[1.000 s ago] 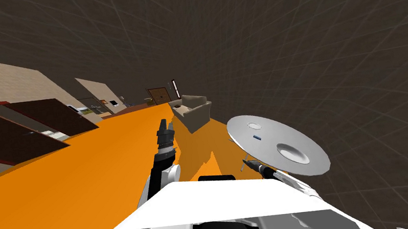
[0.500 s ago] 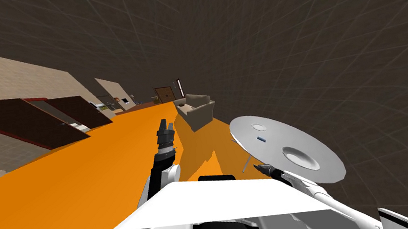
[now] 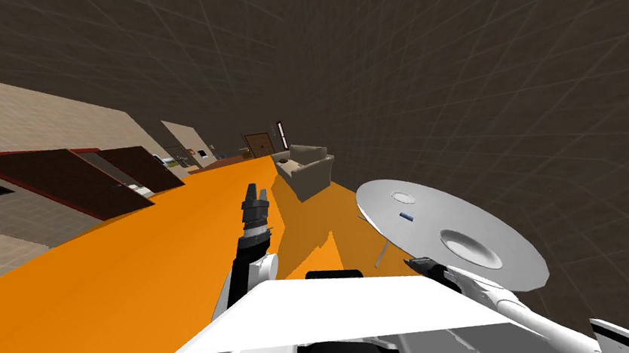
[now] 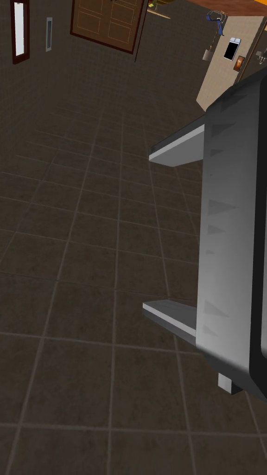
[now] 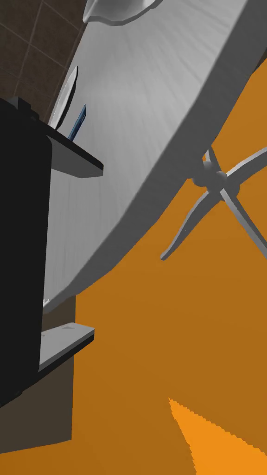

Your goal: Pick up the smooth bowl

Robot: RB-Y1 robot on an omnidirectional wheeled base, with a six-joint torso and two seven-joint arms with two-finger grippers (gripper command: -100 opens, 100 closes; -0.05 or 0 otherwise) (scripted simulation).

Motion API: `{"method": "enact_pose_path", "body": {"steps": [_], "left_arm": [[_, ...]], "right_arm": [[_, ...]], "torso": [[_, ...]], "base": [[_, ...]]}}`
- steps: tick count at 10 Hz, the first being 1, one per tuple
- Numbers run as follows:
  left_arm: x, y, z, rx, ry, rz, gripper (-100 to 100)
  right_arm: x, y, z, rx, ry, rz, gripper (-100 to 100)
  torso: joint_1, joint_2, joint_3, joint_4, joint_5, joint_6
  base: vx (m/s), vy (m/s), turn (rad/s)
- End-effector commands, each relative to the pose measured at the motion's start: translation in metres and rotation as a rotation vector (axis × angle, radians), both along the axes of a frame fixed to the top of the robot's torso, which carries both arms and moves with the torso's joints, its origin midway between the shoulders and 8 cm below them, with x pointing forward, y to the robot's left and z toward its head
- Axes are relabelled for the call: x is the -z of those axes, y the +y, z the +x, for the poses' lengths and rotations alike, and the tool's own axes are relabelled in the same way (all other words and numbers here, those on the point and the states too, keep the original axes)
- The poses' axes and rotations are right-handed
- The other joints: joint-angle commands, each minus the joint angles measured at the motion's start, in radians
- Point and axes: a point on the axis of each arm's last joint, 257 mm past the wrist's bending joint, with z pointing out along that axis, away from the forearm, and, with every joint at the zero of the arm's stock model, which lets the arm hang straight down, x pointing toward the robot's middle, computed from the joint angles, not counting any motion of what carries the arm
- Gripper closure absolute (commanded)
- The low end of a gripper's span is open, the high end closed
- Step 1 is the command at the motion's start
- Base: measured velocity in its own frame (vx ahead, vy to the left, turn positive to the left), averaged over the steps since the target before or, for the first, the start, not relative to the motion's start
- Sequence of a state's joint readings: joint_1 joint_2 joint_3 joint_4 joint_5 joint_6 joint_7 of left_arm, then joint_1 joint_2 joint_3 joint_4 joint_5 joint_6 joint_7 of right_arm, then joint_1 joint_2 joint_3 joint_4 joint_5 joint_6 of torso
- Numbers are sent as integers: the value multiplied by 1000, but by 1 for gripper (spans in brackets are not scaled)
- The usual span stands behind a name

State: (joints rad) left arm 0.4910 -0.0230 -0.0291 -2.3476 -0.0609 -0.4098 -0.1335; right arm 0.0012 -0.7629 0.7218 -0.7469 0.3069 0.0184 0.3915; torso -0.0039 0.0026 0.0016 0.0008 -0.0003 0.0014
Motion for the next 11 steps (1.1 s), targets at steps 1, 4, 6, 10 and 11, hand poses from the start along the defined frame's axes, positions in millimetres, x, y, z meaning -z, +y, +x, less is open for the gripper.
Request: {"method": "enact_pose_path", "body": {"steps": [1,4,6,10,11], "left_arm": [[0,0,0,0,0,0,0],[0,0,0,0,0,0,0],[0,0,0,0,0,0,0],[0,0,0,0,0,0,0],[0,0,0,0,0,0,0]], "right_arm": [[-8,-42,-10,11,43,-97,-100],[-20,-91,-29,30,100,-212,-100],[-26,-109,-36,37,122,-255,-100],[-34,-138,-55,51,173,-335,-100],[-32,-139,-59,51,185,-342,-100]], "torso": [[0,0,0,0,0,0],[-2,0,0,0,-1,0],[-3,-2,-1,0,-1,0],[-6,-3,-2,-1,-1,0],[-8,-5,-3,-1,-2,0]], "base": [[-41,-65,171],[-17,-73,115],[7,-92,75],[21,-118,88],[46,-164,95]]}}
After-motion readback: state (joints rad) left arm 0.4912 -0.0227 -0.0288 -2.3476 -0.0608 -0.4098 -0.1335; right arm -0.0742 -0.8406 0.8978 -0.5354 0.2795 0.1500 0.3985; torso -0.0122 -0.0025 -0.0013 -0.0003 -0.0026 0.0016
